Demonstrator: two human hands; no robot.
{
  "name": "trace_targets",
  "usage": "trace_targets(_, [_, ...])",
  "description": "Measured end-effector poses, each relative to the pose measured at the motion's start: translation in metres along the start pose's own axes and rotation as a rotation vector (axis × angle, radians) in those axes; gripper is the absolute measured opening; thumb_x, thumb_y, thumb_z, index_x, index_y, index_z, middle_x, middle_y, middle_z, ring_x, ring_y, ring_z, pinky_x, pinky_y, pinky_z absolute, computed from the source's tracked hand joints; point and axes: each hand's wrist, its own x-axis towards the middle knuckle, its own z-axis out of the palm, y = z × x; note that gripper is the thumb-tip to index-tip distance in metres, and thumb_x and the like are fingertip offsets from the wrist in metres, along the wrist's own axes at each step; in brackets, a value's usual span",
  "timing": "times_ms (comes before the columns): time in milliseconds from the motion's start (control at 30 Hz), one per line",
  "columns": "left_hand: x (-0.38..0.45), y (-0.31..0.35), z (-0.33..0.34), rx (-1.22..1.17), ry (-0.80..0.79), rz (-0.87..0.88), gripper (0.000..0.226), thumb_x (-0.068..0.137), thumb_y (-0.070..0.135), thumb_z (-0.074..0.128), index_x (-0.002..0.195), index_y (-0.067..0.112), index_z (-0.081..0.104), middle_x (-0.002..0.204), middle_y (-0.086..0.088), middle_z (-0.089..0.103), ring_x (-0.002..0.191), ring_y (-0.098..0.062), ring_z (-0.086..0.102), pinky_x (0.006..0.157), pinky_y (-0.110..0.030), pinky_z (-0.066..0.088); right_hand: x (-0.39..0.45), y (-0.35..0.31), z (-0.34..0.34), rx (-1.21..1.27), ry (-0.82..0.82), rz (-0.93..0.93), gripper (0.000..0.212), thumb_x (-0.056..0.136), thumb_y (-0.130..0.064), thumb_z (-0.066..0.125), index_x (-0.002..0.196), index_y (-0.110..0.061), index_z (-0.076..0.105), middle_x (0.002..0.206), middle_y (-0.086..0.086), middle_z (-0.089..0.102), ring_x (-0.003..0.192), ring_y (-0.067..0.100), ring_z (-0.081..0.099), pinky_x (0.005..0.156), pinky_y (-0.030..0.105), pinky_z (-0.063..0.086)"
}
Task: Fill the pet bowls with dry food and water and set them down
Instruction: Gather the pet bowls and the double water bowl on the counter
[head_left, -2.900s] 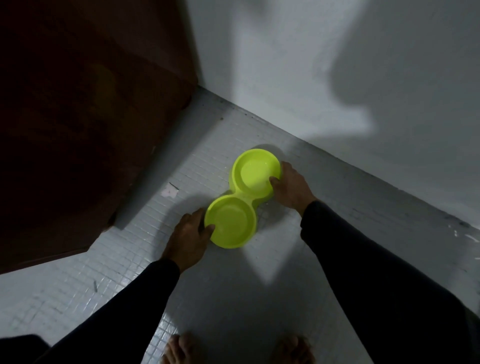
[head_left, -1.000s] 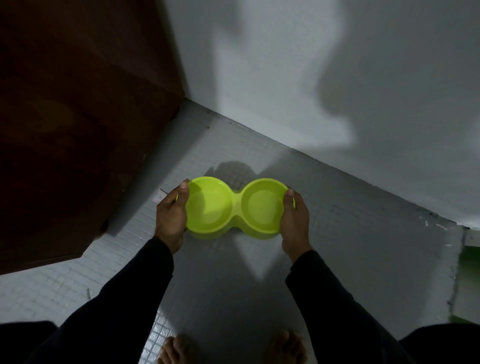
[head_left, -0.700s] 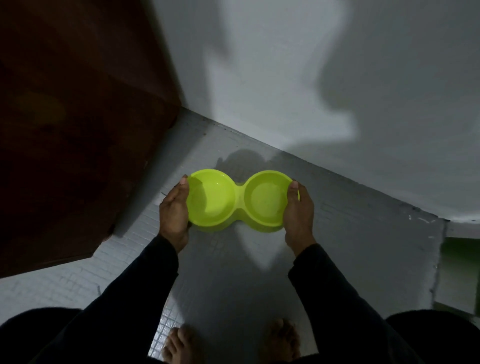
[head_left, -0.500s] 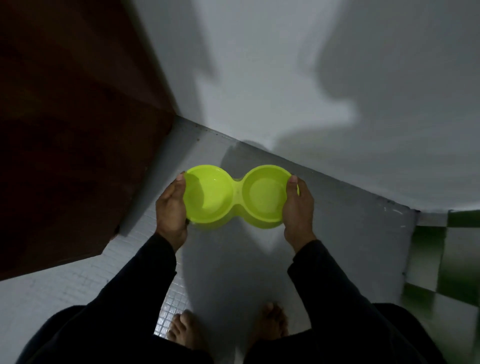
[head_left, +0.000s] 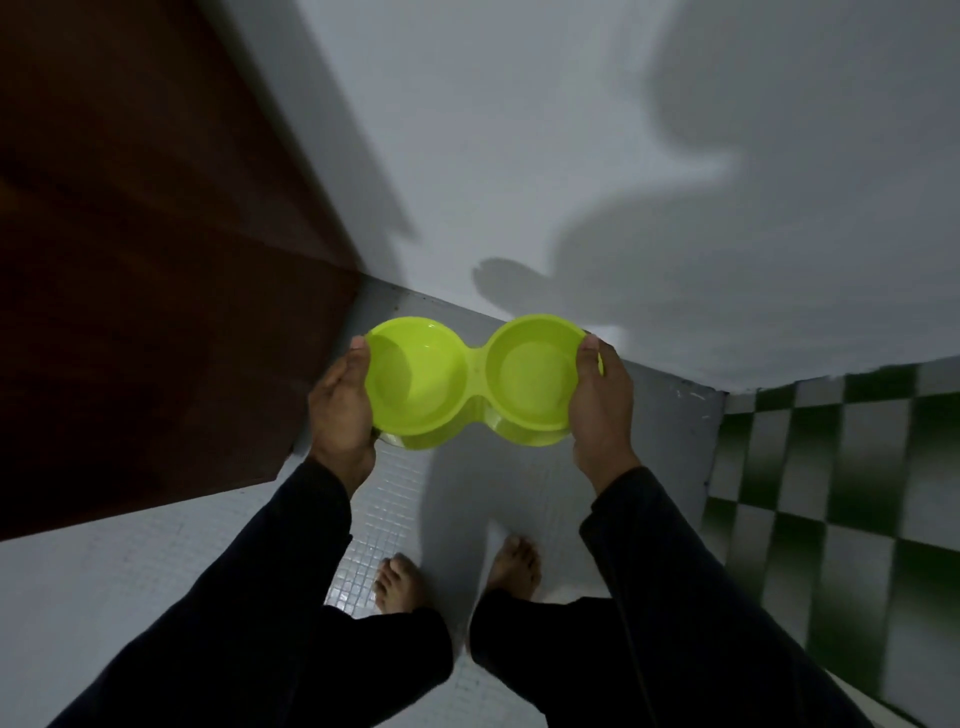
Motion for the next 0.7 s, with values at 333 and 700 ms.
trace_targets(333, [-0.136, 0.144, 0.028, -0.037, -0.024, 0.035, 0.036, 0.102, 0.036, 0.062, 0.129, 0.014, 0.07, 0.128, -0.007, 0.072, 0.122, -0.026, 0.066, 0.109, -0.055, 0.049, -0.082, -0.167, -0.081, 0.034, 0.045, -0.018, 0.018, 0.105, -0.042, 0.047, 0.107, -0.035, 0.063, 0.106, -0.014, 0.064, 0.106, 0.014, 0.059, 0.089, 0.029, 0.046])
trace_targets(700, [-0.233, 0.257, 0.057, -0.037, -0.054, 0.1, 0.04, 0.094, 0.038, 0.073, 0.122, 0.009, 0.074, 0.116, -0.007, 0.076, 0.11, -0.025, 0.072, 0.1, -0.049, 0.057, -0.138, -0.3, -0.155, 0.022, 0.114, -0.103, 0.036, 0.104, -0.048, 0.045, 0.124, -0.026, 0.066, 0.125, 0.002, 0.064, 0.111, 0.022, 0.059, 0.096, 0.038, 0.049])
